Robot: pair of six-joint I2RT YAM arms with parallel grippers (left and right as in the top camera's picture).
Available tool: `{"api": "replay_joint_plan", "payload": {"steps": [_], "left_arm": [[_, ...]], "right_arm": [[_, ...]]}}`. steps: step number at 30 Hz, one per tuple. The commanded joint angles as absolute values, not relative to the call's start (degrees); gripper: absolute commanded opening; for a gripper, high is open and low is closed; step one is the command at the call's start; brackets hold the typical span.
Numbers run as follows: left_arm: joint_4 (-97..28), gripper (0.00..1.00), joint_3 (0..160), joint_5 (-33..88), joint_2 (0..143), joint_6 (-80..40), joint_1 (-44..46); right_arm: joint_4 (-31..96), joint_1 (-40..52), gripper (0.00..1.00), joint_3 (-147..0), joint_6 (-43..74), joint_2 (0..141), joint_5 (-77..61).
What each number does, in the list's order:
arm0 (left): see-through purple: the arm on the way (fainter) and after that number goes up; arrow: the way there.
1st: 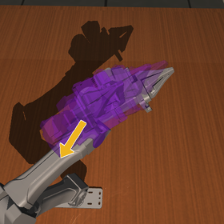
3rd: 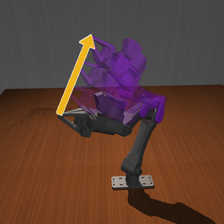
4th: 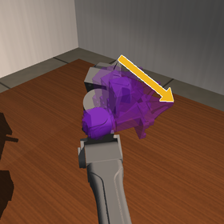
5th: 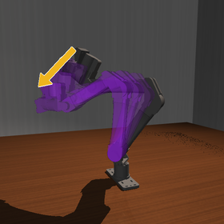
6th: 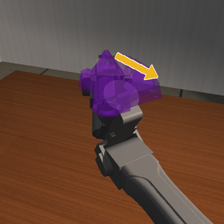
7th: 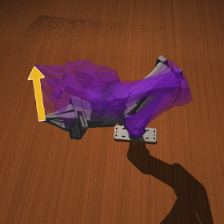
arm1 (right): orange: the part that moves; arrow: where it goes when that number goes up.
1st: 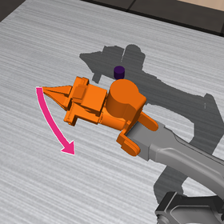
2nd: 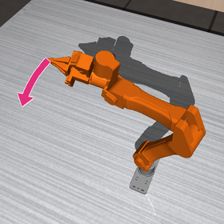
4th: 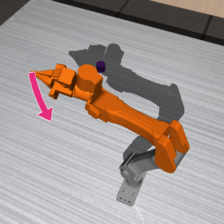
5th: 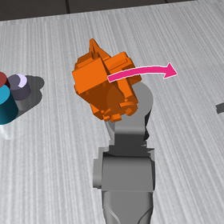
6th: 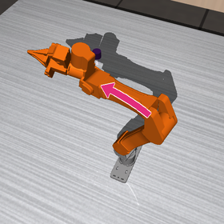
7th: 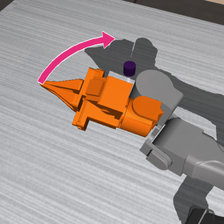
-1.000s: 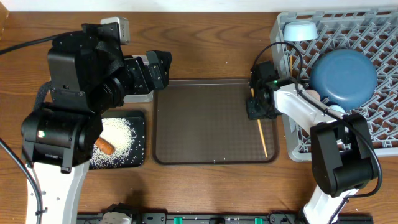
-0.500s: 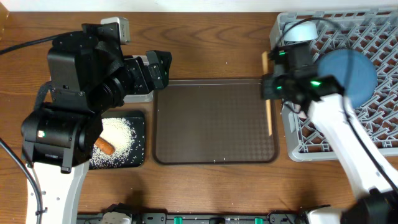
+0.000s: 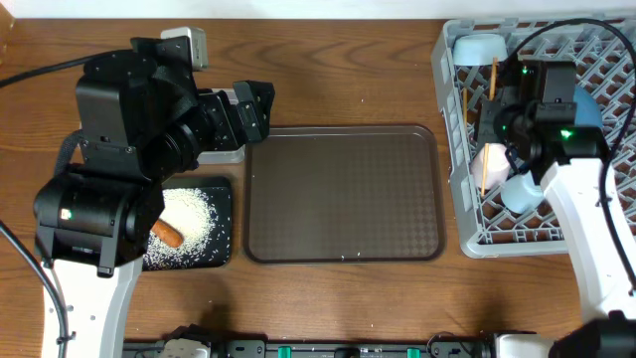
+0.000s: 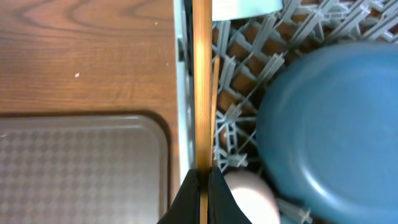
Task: Sort waste into correct bins and load items into the dishwasher rack
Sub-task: 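Carry the second chopstick into the dish rack beside the first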
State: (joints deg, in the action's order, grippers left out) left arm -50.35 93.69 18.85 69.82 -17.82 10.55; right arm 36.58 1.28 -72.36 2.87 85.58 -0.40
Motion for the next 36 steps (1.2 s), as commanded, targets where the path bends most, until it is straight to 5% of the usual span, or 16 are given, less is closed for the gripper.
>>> {"api": "replay_joint_plan", "payload": {"steps": [1, 23, 27, 36], "left_arm": [[-50.26, 0.98, 93.56, 18.13, 69.71, -17.87, 10.31], [-50.26, 0.98, 93.56, 18.13, 69.71, -17.89, 10.31], [-50.26, 0.98, 93.56, 18.13, 69.71, -17.89, 10.31], [-50.26, 0.98, 93.56, 18.13, 69.71, -17.87, 10.31]], "right_arm": [[35.22, 0.03, 0.01, -73.06, -0.19, 87.13, -0.03], [30.39, -0.03, 0.01, -73.06, -0.30, 94.52, -0.69], [30.02, -0.03, 0.28, -73.06, -0.30, 94.52, -0.67], [30.22, -0.03, 0.54, -73.10, -0.27, 93.82, -1.56]]}}
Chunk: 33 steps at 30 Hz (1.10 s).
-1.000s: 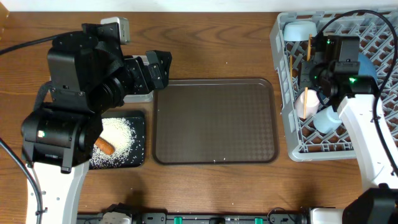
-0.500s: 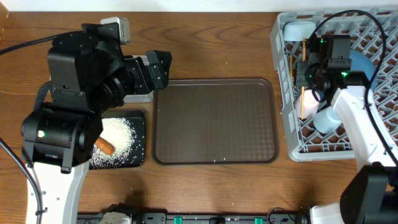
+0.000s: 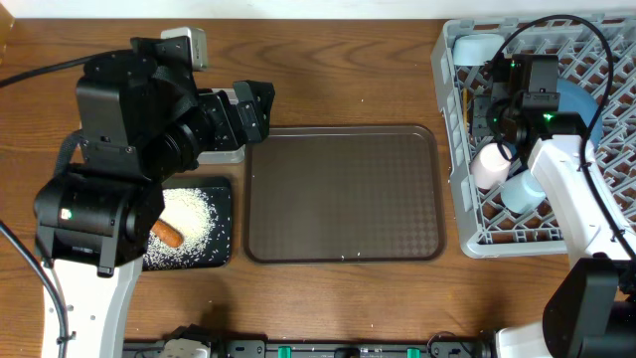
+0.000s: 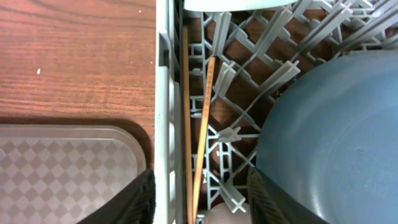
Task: Sort waste into correct bins and load items into the dishwasher rack
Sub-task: 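Carry the second chopstick into the dish rack beside the first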
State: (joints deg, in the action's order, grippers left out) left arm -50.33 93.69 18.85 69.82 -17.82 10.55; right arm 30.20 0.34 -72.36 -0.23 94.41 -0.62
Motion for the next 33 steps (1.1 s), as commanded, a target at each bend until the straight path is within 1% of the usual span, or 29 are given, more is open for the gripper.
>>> {"api": "replay_joint_plan", "payload": {"steps": [1, 3, 5, 6, 7, 15, 33], "left_arm": [[-50.26, 0.98, 93.56, 18.13, 69.71, -17.87, 10.31], [-50.26, 0.98, 93.56, 18.13, 69.71, -17.87, 10.31], [-50.26, 0.98, 93.56, 18.13, 69.71, -17.87, 10.31], [-50.26, 0.98, 93.56, 18.11, 69.71, -17.87, 10.31], [-50.26, 0.98, 93.56, 18.13, 69.71, -17.87, 10.31], [-50.26, 0.98, 93.56, 18.11, 69.71, -17.87, 10.31], [-50.26, 0.98, 93.56, 18.13, 69.71, -17.87, 10.31]], "right_arm": [[30.30, -0.03, 0.58, -73.12, -0.27, 93.32, -2.04], [30.65, -0.03, 0.64, -73.14, -0.27, 91.85, -3.57], [31.05, -0.03, 0.80, -73.14, -0.27, 89.71, -6.07], [31.11, -0.03, 0.91, -73.14, -0.25, 88.49, -6.83], [31.14, -0.03, 0.99, -73.14, -0.25, 87.39, -7.18], [34.33, 0.19, 0.99, -73.12, 0.16, 80.42, -7.14], [34.63, 0.19, 0.99, -73.08, 0.14, 80.36, -7.11]]}}
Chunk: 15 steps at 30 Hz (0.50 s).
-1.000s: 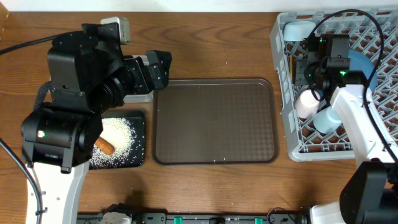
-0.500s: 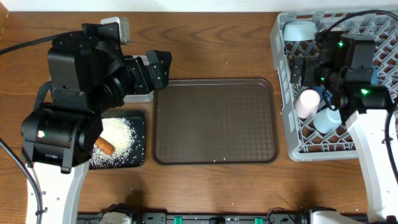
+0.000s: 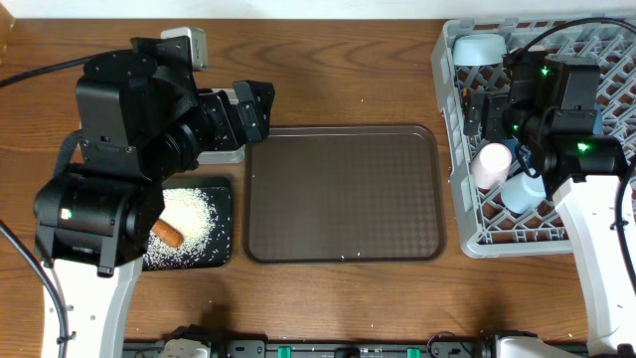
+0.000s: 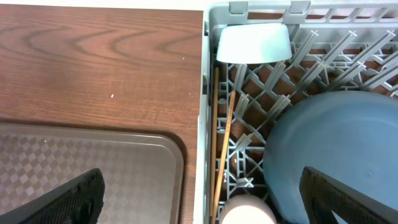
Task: Sort waste into correct bins and load items into the dishwasher rack
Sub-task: 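Carry the second chopstick into the dish rack beside the first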
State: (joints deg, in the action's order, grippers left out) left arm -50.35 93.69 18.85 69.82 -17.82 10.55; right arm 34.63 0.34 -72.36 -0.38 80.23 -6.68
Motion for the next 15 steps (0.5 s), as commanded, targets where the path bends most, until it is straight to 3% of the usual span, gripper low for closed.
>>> {"api": "replay_joint_plan", "payload": {"steps": [1, 15], "left_arm": [[-50.26, 0.98, 93.56, 18.11, 69.71, -17.89, 10.31], [-50.26, 0.98, 93.56, 18.13, 69.71, -17.87, 10.31]], "right_arm": [[34.68, 0.19, 0.99, -73.08, 0.14, 80.36, -7.09], [37.08, 0.51, 0.99, -72.40, 0.14, 77.45, -7.11]]}}
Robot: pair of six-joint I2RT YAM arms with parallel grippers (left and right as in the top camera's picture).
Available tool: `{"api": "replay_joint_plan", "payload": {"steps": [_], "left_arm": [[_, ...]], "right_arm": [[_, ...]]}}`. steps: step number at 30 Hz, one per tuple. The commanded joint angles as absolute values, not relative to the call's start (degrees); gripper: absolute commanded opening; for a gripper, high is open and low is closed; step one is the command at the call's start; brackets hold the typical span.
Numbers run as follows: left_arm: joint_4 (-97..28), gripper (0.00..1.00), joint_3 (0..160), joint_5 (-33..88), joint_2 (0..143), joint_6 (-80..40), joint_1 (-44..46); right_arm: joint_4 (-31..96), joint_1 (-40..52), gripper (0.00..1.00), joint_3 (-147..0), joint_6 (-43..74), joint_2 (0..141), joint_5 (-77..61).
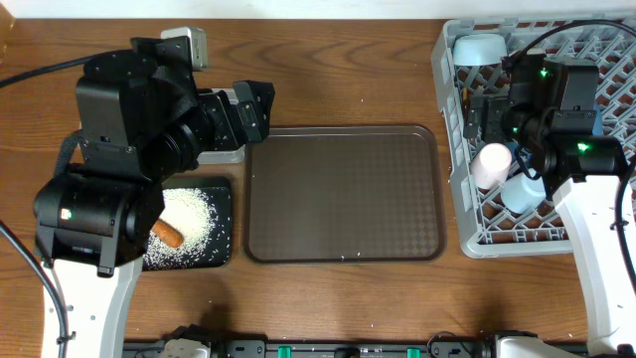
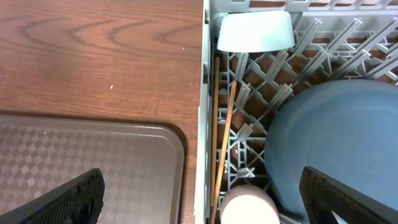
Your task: Sort waste into correct bins and load items into the dishwasher rack
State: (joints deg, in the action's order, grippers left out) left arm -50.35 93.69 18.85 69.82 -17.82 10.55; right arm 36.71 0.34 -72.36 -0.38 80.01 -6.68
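The grey dishwasher rack (image 1: pixel 455 149) stands at the right of the table. Two wooden chopsticks (image 2: pixel 219 130) lie along its left wall. Inside it are also a blue plate (image 2: pixel 336 143), a pale blue bowl (image 2: pixel 255 31) and a pink cup (image 2: pixel 249 208). My right gripper (image 2: pixel 205 205) hangs above the rack's left edge, open wide, with nothing between its fingers (image 2: pixel 62 199). My left gripper (image 1: pixel 254 111) hovers at the brown tray's far left corner; how its jaws stand is unclear from above.
A brown tray (image 1: pixel 343 194) lies bare in the middle of the table. A black bin (image 1: pixel 221 199) with white rice and a sausage piece (image 1: pixel 166 233) sits at the left, partly under my left arm. A white-blue cup (image 1: pixel 517 191) lies in the rack.
My right gripper shifted slightly; the bowl and chopsticks sit a little higher in the wrist view. It stays open. The left arm has not moved.
My right gripper was shut on a chopstick over the rack's left edge. Then it was open, with that chopstick lying beside another along the rack's left wall. After that it stood higher above the rack, open wide, as it does now.
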Motion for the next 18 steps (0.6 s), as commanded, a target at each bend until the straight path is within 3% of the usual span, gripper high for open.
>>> {"api": "replay_joint_plan", "payload": {"steps": [1, 18], "left_arm": [[-50.26, 0.98, 93.56, 18.11, 69.71, -17.87, 10.31], [-50.26, 0.98, 93.56, 18.11, 69.71, -17.89, 10.31]], "right_arm": [[37.15, 0.51, 0.99, -72.25, 0.14, 76.73, -7.09], [37.10, 0.51, 0.99, -71.94, 0.14, 45.39, -7.11]]}}
